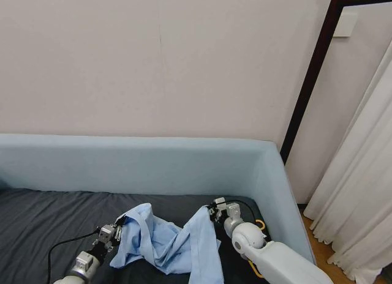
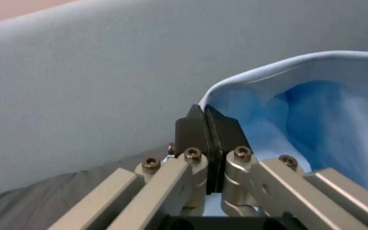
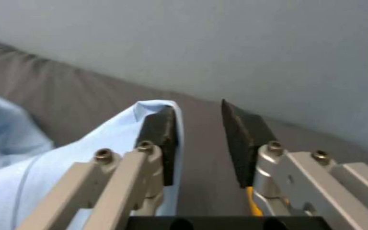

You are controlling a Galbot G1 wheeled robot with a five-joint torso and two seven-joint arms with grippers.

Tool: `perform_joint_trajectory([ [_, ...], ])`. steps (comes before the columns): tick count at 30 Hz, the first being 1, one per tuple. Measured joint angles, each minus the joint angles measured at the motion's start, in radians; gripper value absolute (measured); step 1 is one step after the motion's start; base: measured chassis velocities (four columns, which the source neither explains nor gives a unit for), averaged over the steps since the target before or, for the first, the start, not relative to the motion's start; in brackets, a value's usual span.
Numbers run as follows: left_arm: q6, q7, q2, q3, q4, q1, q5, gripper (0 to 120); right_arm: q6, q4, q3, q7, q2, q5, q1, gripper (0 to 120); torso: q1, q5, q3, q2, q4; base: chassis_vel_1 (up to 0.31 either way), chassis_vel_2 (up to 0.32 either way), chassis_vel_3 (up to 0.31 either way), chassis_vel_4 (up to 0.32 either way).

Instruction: Pick up the clothes from the sofa and hang them on the clothes hanger.

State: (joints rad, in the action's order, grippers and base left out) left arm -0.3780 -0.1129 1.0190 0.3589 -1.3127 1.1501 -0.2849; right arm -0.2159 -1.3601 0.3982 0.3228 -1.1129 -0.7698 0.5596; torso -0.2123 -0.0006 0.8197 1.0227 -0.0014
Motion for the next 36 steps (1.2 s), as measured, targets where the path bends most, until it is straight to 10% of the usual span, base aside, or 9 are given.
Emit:
perform_joint_trajectory([
  [11,0.021,0.009,0.02,-0.03,0.034,-0.06,0.007,0,-0.095,-0.081,-0.02,0.536,-0.012,-0.048,0.018,74,0.0,0.0,0.0,0.0,0.0002,0.0,0.0,0.0,0.0],
  [17,0.024,0.006,0.023,-0.038,0.042,-0.062,0.021,0,-0.128,-0.033,-0.048,0.255,0.016,0.055,0.021,95,0.0,-0.0001,0.0,0.0,0.0001,0.0,0.0,0.0,0.0],
  [26,0.026,0.005,-0.003,-0.025,0.047,-0.06,0.015,0,-0.473,-0.222,-0.104,0.345,0.079,-0.218,0.054,100,0.0,-0.0002,0.0,0.0,0.0003,0.0,0.0,0.0,0.0],
  [30,0.026,0.006,-0.015,-0.018,0.041,-0.065,-0.004,0,-0.424,-0.363,-0.071,0.277,0.133,-0.313,0.094,100,0.0,-0.0003,0.0,0.0,0.0,0.0,0.0,0.0,0.0],
  [36,0.028,0.007,-0.029,-0.017,0.025,-0.061,-0.012,0,-0.154,-0.375,0.101,0.023,0.123,-0.086,0.183,100,0.0,-0.0002,0.0,0.0,0.0002,0.0,0.0,0.0,0.0],
])
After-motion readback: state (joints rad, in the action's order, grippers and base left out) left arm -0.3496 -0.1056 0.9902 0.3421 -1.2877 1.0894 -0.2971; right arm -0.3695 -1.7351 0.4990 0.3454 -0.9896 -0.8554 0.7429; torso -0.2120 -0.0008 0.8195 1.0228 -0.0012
